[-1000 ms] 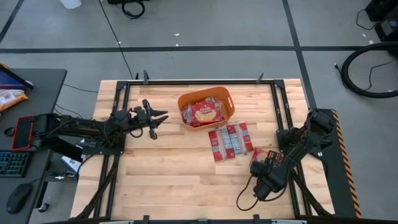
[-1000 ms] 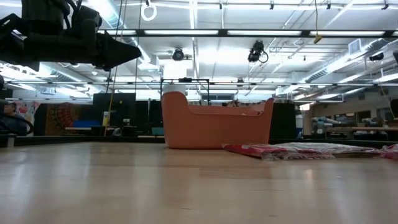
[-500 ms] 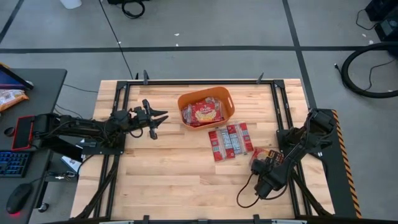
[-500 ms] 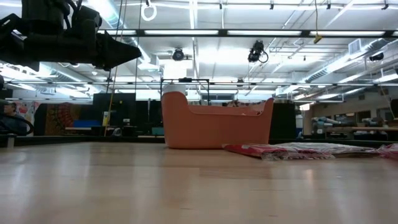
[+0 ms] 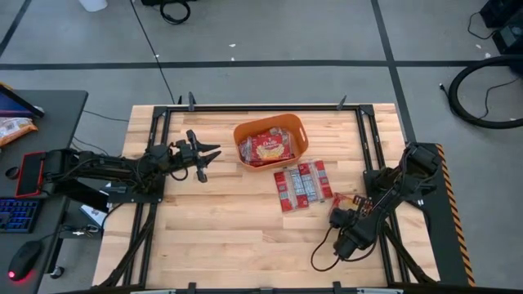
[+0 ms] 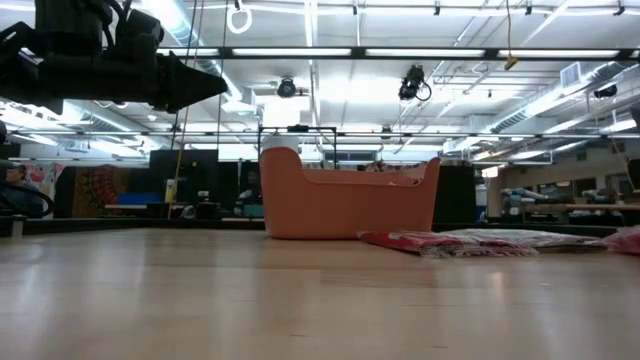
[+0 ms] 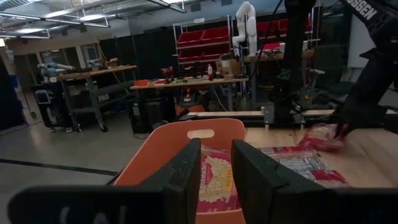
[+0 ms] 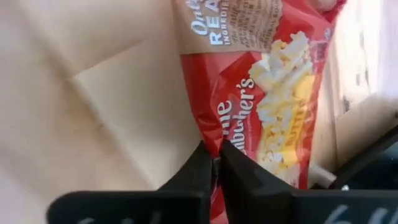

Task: Sort popcorn bags into baskets
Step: Put the red popcorn bag into the orange bin

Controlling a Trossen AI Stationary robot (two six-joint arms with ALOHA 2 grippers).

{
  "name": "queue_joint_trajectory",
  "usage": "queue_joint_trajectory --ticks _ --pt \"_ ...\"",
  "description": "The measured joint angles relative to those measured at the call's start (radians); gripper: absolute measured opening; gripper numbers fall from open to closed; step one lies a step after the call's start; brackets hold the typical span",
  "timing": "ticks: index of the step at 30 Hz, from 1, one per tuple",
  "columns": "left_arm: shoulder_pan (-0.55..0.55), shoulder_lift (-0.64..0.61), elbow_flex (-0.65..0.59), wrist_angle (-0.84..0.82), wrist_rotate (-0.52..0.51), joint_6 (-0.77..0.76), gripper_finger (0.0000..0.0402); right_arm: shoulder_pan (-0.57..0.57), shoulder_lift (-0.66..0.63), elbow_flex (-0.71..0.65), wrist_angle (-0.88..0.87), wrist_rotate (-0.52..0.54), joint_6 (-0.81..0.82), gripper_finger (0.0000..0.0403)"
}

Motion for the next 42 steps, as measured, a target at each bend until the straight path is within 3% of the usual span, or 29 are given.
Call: queue_joint_trajectory --ticks 6,11,18,21,31,35,42 --pt "0.0 0.0 0.0 0.0 0.0 0.0 0.0094 -0.049 0.0 0.159 -0.227 0.029 -0.088 0.0028" --pt "0.0 0.0 0.0 0.0 0.0 0.0 0.0094 -0.1 -0.001 0.327 -0.432 0.249 -0.091 0.0039" --pt "0.0 0.0 0.0 0.0 0.0 -0.001 0.0094 -0.18 -0.002 0.479 -0.464 0.571 -0.247 0.0024" --pt "0.0 0.0 0.0 0.0 0.0 -0.001 0.0094 -0.233 -0.002 0.488 -0.396 0.672 -0.374 0.0021" --pt "0.0 0.0 0.0 -0.049 0.003 -0.105 0.0094 -0.444 0.006 0.488 -0.041 0.86 -0.947 0.0021" --pt "0.0 -0.038 0.0 -0.138 0.004 -0.106 0.0094 -0.544 0.006 0.488 0.107 0.83 -1.165 0.0021" --pt "0.001 -0.24 0.003 -0.311 0.001 -0.126 0.0094 -0.686 0.006 0.466 0.354 0.742 -1.471 0.0021"
